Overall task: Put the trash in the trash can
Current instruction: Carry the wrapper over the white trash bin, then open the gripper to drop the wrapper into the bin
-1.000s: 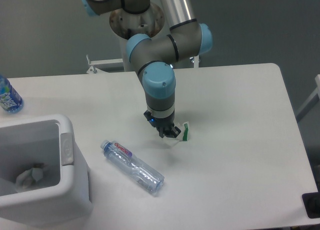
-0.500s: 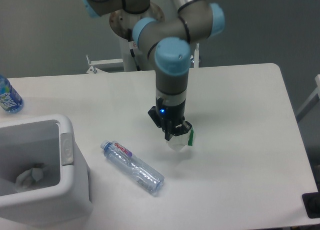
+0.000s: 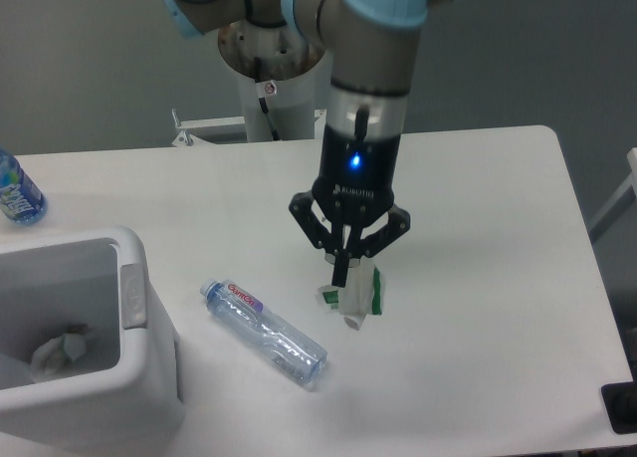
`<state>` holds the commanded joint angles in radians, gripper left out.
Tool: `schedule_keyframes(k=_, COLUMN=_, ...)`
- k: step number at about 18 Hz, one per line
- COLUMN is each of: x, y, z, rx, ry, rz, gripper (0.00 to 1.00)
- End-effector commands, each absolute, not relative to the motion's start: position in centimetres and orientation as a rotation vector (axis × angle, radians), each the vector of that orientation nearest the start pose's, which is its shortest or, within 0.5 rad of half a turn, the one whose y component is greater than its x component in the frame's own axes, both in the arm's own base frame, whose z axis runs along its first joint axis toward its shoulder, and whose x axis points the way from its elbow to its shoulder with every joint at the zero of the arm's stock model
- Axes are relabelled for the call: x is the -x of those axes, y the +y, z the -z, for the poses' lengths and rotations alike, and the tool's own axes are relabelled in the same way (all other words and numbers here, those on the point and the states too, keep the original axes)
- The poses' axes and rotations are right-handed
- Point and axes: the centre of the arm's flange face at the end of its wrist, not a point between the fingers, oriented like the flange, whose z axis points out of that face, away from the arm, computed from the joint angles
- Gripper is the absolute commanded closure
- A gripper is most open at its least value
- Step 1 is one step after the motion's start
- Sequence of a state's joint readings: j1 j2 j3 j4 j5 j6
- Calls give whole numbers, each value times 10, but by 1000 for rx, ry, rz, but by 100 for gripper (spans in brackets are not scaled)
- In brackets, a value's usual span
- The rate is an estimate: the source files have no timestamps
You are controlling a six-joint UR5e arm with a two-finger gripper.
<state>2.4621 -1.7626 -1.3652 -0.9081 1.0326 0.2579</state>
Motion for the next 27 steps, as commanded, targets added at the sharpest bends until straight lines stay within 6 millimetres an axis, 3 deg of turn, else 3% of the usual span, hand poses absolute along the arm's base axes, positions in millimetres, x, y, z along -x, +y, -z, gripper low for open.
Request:
schedule_keyframes(k=2, x=342, y=527, z=-586, rx=2224, ry=-531, rz=155, gripper=100)
schedule_keyframes(k=5, x=309, y=540, z=-596, rx=2208, ry=-552, rz=219, gripper=100)
schedule_keyframes(k=11, x=257, y=568, z=-595, rx=2225, ry=-528, rz=307, gripper=100)
schedule_keyframes(k=16, x=203, y=592, z=-583, rx=2270, ry=-436, rz=371, gripper=100)
schedule_keyframes(k=22, x=158, y=612, z=-569, rx=2308, ry=-382, rz=434, gripper=99)
schedule_keyframes(k=23, x=155, y=614, z=-567, rx=2313, ry=-371, rz=437, gripper=89)
schedule_keyframes(k=24, x=155, y=615, z=-563, rx=2318, ry=-363, rz=436, gripper=58)
schedule_keyframes(k=25, x=155, y=618, z=-558, rx=2326, ry=-341, rz=424, gripper=17)
schedule_keyframes(k=26, x=155, y=618, z=-556, rx=2333, ry=-335, rz=421, gripper=0)
schedule_keyframes(k=27, x=154, y=618, z=-557, rx=2333, ry=-336, rz=424, gripper=0)
